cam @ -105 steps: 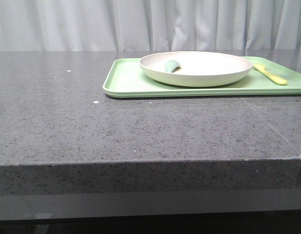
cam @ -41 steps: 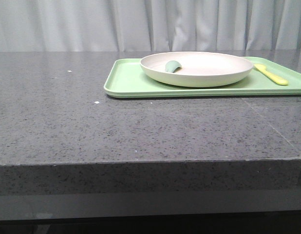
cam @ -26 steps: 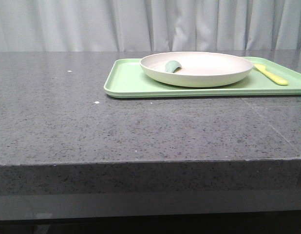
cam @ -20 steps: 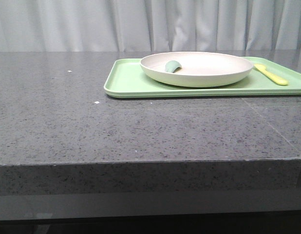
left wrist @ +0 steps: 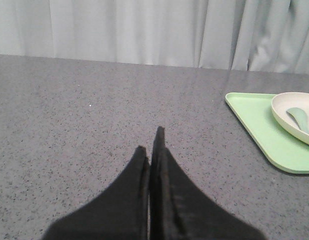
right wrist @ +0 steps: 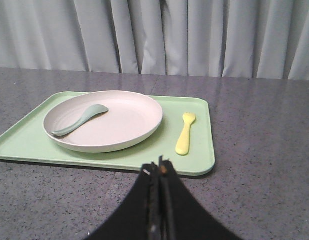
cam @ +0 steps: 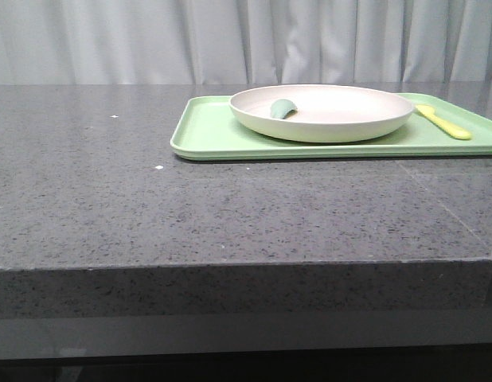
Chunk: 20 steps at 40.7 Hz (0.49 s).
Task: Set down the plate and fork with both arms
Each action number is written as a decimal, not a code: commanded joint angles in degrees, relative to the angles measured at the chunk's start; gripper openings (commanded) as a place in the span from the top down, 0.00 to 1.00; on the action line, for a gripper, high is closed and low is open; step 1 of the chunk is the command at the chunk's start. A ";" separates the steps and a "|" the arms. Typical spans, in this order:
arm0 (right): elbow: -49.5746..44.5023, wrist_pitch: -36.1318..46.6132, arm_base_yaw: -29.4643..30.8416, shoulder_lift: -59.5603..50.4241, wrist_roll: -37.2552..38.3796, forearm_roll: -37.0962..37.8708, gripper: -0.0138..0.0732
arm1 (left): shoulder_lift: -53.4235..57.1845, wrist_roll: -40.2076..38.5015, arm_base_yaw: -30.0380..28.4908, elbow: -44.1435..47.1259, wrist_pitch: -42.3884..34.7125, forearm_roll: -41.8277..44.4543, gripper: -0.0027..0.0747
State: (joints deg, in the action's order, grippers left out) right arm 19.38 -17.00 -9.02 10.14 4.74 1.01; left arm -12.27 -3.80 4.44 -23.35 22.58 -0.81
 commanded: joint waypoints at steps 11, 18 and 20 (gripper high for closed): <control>1.48 5.12 0.02 0.54 -0.68 0.63 0.98 | 12.83 0.00 -7.22 13.67 -10.93 -0.31 0.99; 1.48 4.92 0.08 0.59 -0.68 0.63 0.98 | 13.87 0.00 -7.44 18.44 -12.37 -0.31 0.99; 1.48 4.76 0.08 0.59 -0.68 0.63 0.98 | 13.87 0.00 -7.44 19.49 -13.15 -0.31 0.99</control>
State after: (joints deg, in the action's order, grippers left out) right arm 19.17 -17.00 -9.02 10.14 4.74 1.01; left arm 0.36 -3.80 -2.82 -3.56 15.75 -0.81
